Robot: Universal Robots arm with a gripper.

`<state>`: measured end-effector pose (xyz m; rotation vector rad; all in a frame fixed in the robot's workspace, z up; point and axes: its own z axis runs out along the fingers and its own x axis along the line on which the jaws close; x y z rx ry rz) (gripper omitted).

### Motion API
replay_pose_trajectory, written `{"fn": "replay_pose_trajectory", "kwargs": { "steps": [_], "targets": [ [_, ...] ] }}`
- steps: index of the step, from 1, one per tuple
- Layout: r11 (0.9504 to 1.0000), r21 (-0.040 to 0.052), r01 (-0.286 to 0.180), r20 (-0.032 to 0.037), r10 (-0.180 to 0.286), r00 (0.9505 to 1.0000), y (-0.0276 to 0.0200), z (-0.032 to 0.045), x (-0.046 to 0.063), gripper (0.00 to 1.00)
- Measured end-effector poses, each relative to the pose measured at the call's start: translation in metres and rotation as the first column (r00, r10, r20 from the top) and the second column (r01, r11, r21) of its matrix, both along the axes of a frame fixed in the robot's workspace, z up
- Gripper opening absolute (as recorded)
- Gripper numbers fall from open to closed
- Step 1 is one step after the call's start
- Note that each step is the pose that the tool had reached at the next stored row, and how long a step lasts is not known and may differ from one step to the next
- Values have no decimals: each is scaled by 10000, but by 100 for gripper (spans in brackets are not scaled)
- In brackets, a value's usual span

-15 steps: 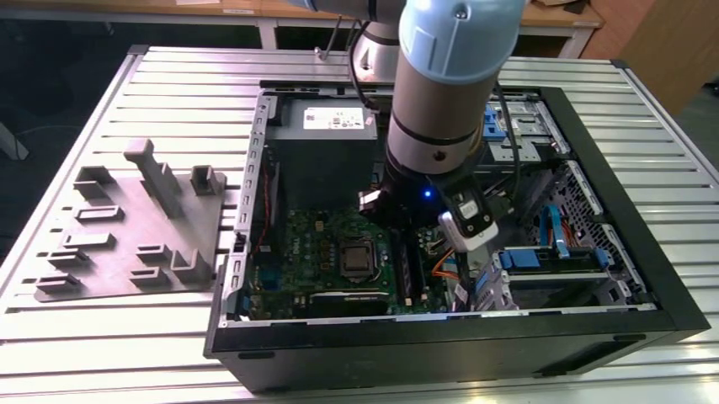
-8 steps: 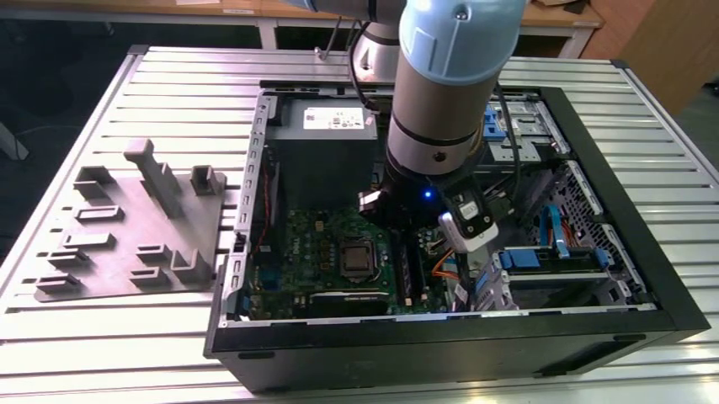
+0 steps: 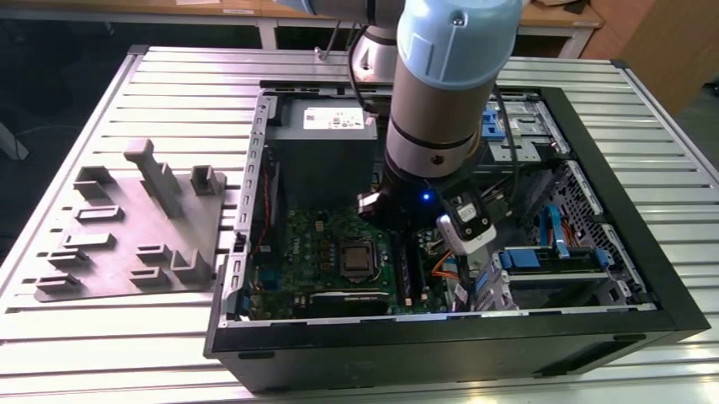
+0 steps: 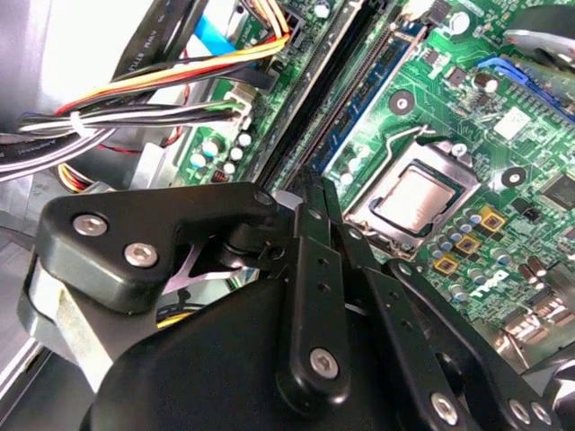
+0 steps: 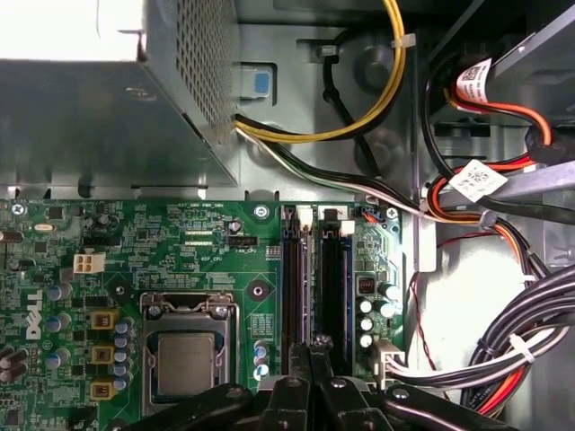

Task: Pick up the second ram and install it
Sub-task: 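Insert the second ram into the second slot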

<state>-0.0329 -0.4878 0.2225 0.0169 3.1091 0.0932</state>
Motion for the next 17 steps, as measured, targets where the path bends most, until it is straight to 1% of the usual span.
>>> {"fn": "replay_pose_trajectory", "kwargs": {
  "steps": [7,13,17],
  "targets": [
    [10000,2,0,0,0,10000,0,-10,-3,11],
    [10000,1,0,-1,0,10000,1,-75,-3,11],
    [10000,-1,1,-1,-1,10000,0,-83,-4,11]
  ]
}}
